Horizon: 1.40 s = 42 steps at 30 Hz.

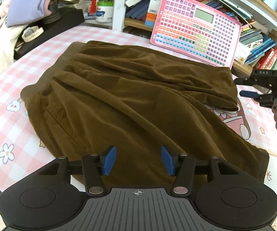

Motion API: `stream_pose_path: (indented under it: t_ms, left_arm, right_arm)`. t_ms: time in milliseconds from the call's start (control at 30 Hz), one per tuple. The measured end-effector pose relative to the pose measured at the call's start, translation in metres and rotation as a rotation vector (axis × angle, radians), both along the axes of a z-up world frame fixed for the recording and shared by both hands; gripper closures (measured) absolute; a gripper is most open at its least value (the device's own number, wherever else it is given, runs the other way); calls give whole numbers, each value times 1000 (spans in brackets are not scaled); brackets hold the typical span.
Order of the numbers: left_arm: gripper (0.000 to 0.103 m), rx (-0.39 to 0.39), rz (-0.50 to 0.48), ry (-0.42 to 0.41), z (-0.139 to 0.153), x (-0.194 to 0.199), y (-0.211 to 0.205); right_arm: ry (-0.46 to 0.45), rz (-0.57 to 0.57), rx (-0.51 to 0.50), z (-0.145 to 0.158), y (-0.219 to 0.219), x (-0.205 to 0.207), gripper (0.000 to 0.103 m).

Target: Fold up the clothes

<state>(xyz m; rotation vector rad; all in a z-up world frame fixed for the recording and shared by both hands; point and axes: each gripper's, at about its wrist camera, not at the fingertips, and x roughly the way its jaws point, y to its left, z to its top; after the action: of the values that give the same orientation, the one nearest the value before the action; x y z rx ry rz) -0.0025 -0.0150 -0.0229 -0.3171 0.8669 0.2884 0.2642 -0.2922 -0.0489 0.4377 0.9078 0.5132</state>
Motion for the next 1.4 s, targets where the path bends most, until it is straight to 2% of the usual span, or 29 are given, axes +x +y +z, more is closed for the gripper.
stream_pose_path:
  t_ms: [167,333,467,500,533,567,633,700,733,767,800,867,900,1033,1133,1267,1400]
  left_arm:
    - [50,6,17,9,1,-3,1]
    - [50,14,48,17,2,-11,2]
    - [50,13,97,25,2,-21,7]
    - [50,13,107,25,2,-22,8]
    - [50,13,114,24,2,-24,9]
    - [50,14,121,22,3,-25,10]
    - [50,14,133,20,4,-27,11]
    - [50,8,140,27,2,-28,12]
    - [50,5,142,31,1,-28,12]
    - [50,4,141,34,1,-27,12]
    - [50,5,137,34,1,-27,11]
    - [50,13,128,27,4,-27,10]
    - [50,21,125,21,6,-28,10]
    - [48,12,158,16,4,-36,17]
    - [48,-23,196,31,-4,-39,25]
    - [48,-27,172,22,-5,-37,22]
    - [48,-22,168,11,-3,-38,21]
  right_arm:
    - [-1,-28,11,-5,-10,1,63]
    - [-12,-45,5,-10,-6,19,63]
    - [8,-25,-43,-18,9,34,65]
    - [19,-5,-48,-20,15,35,75]
    - [24,6,-49,-20,19,36,94]
    - [11,-12,-69,-17,21,35,100]
    - [-54,-66,-113,-2,26,29,100]
    - [-197,-69,-139,25,45,13,100]
    - [-229,21,-137,32,62,9,100]
    - [-259,118,-133,38,81,5,99]
    - [-288,215,-128,44,100,1,93]
    - [-169,383,-99,33,127,1,76]
    - [-105,465,-83,28,141,1,64]
    - [-83,467,31,21,120,-10,58]
    - [-90,442,-11,19,99,-8,58]
    - [-113,441,-124,13,88,-4,56]
    - [-158,440,-188,13,84,-3,38]
